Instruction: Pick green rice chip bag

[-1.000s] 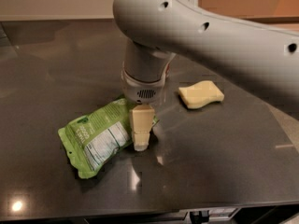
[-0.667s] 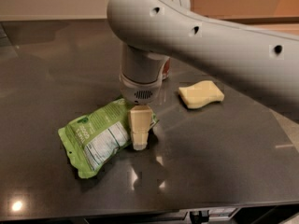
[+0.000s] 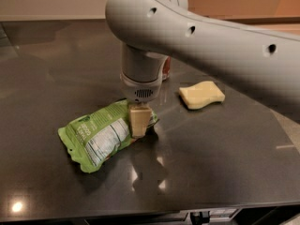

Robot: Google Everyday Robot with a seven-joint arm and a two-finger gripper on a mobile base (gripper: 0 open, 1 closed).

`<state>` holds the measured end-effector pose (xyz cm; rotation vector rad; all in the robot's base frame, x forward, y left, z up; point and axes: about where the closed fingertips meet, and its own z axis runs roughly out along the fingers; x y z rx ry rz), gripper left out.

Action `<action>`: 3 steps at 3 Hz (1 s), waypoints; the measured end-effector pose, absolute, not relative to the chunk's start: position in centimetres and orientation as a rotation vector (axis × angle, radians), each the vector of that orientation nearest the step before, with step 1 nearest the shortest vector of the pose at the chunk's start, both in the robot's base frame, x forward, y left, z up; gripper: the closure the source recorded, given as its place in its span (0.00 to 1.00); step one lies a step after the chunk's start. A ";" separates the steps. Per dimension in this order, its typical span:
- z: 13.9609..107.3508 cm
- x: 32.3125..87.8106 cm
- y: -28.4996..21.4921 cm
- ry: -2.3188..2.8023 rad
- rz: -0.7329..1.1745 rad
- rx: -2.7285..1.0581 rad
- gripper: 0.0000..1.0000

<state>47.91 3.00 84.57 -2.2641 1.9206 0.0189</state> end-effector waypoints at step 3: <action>88.3 47.5 1.3 1.901 0.095 -2.208 1.00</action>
Offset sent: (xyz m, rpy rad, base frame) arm -0.0034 -0.0177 0.0340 0.0657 0.0031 -0.0133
